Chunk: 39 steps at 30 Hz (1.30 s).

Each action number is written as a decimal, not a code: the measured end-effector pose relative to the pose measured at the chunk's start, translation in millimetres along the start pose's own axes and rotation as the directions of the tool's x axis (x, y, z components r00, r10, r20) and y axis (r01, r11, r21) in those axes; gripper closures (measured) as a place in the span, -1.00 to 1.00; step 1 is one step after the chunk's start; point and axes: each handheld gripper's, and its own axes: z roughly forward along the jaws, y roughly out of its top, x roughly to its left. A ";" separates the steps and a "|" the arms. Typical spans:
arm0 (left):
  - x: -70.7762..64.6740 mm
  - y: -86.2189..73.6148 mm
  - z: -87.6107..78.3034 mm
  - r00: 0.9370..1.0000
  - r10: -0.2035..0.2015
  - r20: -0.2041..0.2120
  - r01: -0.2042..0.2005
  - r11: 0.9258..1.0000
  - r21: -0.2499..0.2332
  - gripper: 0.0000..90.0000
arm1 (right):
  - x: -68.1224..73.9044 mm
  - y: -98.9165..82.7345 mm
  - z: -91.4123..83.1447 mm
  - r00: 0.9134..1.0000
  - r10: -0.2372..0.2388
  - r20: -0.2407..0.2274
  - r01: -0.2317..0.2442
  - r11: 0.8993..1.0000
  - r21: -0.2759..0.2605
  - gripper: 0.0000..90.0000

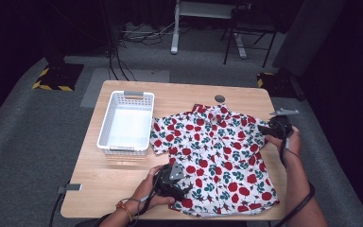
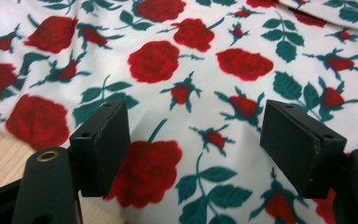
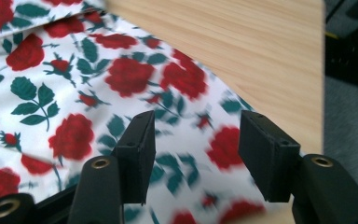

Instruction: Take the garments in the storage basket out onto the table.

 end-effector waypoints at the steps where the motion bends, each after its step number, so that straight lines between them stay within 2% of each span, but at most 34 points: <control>1: -0.9 -1.0 -0.8 1.000 0.005 -0.001 -0.005 1.000 0.003 -0.48 | -4.6 -6.0 -1.6 1.000 0.025 0.003 -0.025 1.000 0.014 0.04; 4: -1.4 -3.1 -1.3 1.000 0.005 -0.002 -0.005 1.000 -0.009 -0.48 | -12.5 -19.9 3.5 0.999 0.042 0.027 -0.044 0.996 0.078 0.03; 5: -1.3 -3.4 -1.5 1.000 0.010 -0.002 -0.010 1.000 -0.010 -0.48 | -14.5 -22.9 4.9 0.997 0.061 0.039 -0.064 0.994 0.093 0.02; 8: -0.5 -3.7 -1.7 1.000 0.014 0.006 -0.014 1.000 -0.009 -0.48 | -21.9 -28.3 8.8 0.991 0.129 0.018 -0.130 0.986 0.106 0.00; 11: -0.4 -4.6 -1.8 1.000 0.015 0.007 -0.015 1.000 -0.015 -0.48 | -22.6 -29.9 15.8 0.990 0.142 0.010 -0.142 0.981 0.136 -0.01; 13: -0.7 -4.9 -1.9 1.000 0.016 0.007 -0.016 1.000 -0.017 -0.48 | -23.0 -30.5 18.2 0.988 0.155 0.005 -0.154 0.979 0.136 0.00; 16: -0.8 -4.9 -2.0 1.000 0.018 0.006 -0.018 1.000 -0.018 -0.48 | -23.4 -30.9 19.1 0.987 0.160 -0.024 -0.156 0.980 0.121 0.23; 18: -0.8 -4.9 -1.9 1.000 0.018 0.006 -0.018 1.000 -0.018 -0.48 | -23.5 -31.3 19.5 0.985 0.156 -0.081 -0.147 0.984 0.104 0.54; 20: -1.0 -5.0 -1.9 1.000 0.016 0.007 -0.016 1.000 -0.018 -0.48 | -24.4 -31.4 19.7 0.982 0.154 -0.107 -0.143 0.984 0.102 0.78; 21: -1.0 -5.0 -1.8 1.000 0.015 0.008 -0.015 1.000 -0.019 -0.48 | -24.1 -30.9 19.3 0.983 0.144 -0.116 -0.133 0.986 0.100 0.83; 23: -0.9 -5.0 -1.8 1.000 0.016 0.009 -0.016 1.000 -0.019 -0.48 | -18.7 -27.1 15.4 0.992 0.082 -0.093 -0.074 0.994 0.084 0.87; 25: -0.9 -4.9 -1.8 1.000 0.015 0.009 -0.015 1.000 -0.018 -0.48 | -9.9 -18.8 7.6 0.998 -0.009 -0.061 0.013 0.998 0.062 0.88; 26: -0.9 -4.9 -1.7 1.000 0.016 0.010 -0.016 1.000 -0.018 -0.48 | -4.6 -13.3 2.8 0.998 -0.048 -0.039 0.050 0.997 0.053 0.88; 28: -1.0 -4.8 -1.6 1.000 0.016 0.010 -0.016 1.000 -0.019 -0.48 | 9.3 -0.9 -6.2 0.992 -0.126 -0.004 0.126 0.991 0.037 0.88; 30: -1.0 -4.8 -1.6 1.000 0.019 0.008 -0.019 1.000 -0.019 -0.48 | 25.7 11.2 -11.9 0.979 -0.204 0.013 0.204 0.979 0.029 0.87; 31: -1.1 -4.8 -1.6 1.000 0.017 0.009 -0.017 1.000 -0.019 -0.48 | 34.8 16.8 -13.5 0.969 -0.247 0.015 0.246 0.969 0.028 0.87; 32: -1.0 -4.8 -1.6 1.000 0.019 0.008 -0.019 1.000 -0.019 -0.48 | 44.5 21.6 -14.1 0.959 -0.283 0.006 0.283 0.959 0.026 0.86; 33: -1.0 -4.8 -1.7 1.000 0.020 0.007 -0.020 1.000 -0.018 -0.48 | 62.9 29.1 -12.2 0.946 -0.323 -0.038 0.324 0.946 0.021 0.83; 34: -1.0 -4.8 -1.7 1.000 0.020 0.007 -0.020 1.000 -0.018 -0.48 | 72.5 31.5 -9.7 0.937 -0.346 -0.055 0.347 0.938 0.022 0.83; 35: -1.0 -4.8 -1.7 1.000 0.020 0.007 -0.019 1.000 -0.019 -0.48 | 72.5 31.5 -9.7 0.937 -0.346 -0.055 0.347 0.938 0.022 0.83; 38: -1.1 -4.8 -1.7 1.000 0.019 0.006 -0.019 1.000 -0.019 -0.48 | 99.9 33.7 1.5 0.907 -0.406 -0.108 0.412 0.911 0.035 0.78; 39: -1.1 -4.8 -1.6 1.000 0.019 0.006 -0.019 1.000 -0.020 -0.48 | 105.6 33.4 4.5 0.901 -0.417 -0.122 0.424 0.905 0.039 0.77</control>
